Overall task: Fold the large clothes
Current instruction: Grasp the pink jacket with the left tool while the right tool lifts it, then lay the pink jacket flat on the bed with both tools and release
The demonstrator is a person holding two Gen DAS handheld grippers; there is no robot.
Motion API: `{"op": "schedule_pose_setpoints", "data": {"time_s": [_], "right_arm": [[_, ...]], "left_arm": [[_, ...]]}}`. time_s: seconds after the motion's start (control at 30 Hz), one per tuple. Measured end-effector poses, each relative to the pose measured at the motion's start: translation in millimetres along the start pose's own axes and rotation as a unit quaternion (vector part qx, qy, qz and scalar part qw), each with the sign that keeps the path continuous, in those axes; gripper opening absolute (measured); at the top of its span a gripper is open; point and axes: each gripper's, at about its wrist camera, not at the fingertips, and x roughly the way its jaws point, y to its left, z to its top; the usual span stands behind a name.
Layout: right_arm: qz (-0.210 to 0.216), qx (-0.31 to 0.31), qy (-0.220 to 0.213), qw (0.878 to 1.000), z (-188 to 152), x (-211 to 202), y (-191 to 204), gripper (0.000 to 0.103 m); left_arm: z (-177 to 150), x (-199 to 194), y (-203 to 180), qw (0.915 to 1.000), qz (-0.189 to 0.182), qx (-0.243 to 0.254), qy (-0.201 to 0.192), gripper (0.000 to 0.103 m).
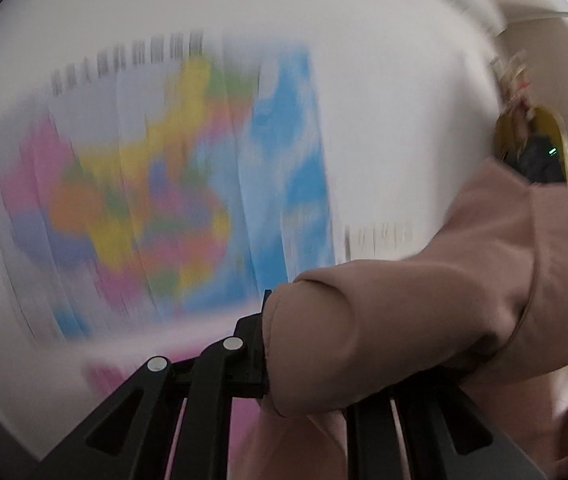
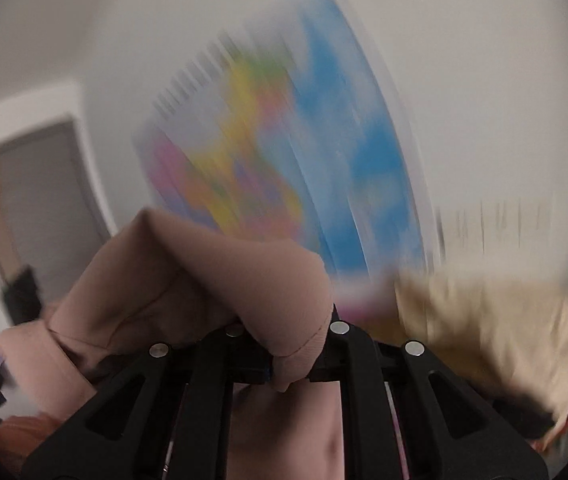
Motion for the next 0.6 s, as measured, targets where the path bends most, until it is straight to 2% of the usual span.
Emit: {"op": "schedule_pose_setpoints", "data": {"time_s": [0.03, 0.1, 0.17, 0.27, 0.37, 0.4, 0.47, 0.5, 0.6], "right_arm": [[-0.012, 0.01, 0.033, 0.999, -13, 33, -15, 0.011], [-0.039, 0.038, 0.102, 0.993, -48, 103, -53, 0.011], [-0.07, 0.056, 0.163, 0.983, -75, 155, -82, 0.011], [-0.093, 0.079, 0.217, 0.968, -113, 199, -117, 0.011], [-0.096, 0.084, 0.236, 0.963, -115, 220, -132, 0.015], [-0.102, 0.073, 0.24, 0.963, -110, 224, -133, 0.018], [-0.116, 0.067, 0.242, 0.961, -101, 235, -141, 0.026], [-0.121, 0.07, 0.242, 0.96, -98, 242, -147, 0.033], [-0.153, 0.068, 0.25, 0.954, -91, 266, -168, 0.063]], "left_arm": [[-9, 19, 3, 0.9997, 0.01, -0.004, 0.022, 0.013], [-51, 82, 16, 0.9939, 0.033, -0.025, 0.102, 0.013], [-91, 146, 37, 0.9818, 0.05, -0.063, 0.172, 0.013], [-136, 205, 63, 0.9648, 0.063, -0.1, 0.235, 0.012], [-147, 236, 87, 0.9577, 0.061, -0.118, 0.255, 0.013], [-147, 242, 94, 0.9566, 0.055, -0.124, 0.258, 0.013], [-147, 254, 111, 0.9491, 0.042, -0.15, 0.274, 0.014], [-147, 264, 122, 0.943, 0.035, -0.167, 0.286, 0.016], [-155, 300, 141, 0.9225, 0.037, -0.196, 0.331, 0.019]]}}
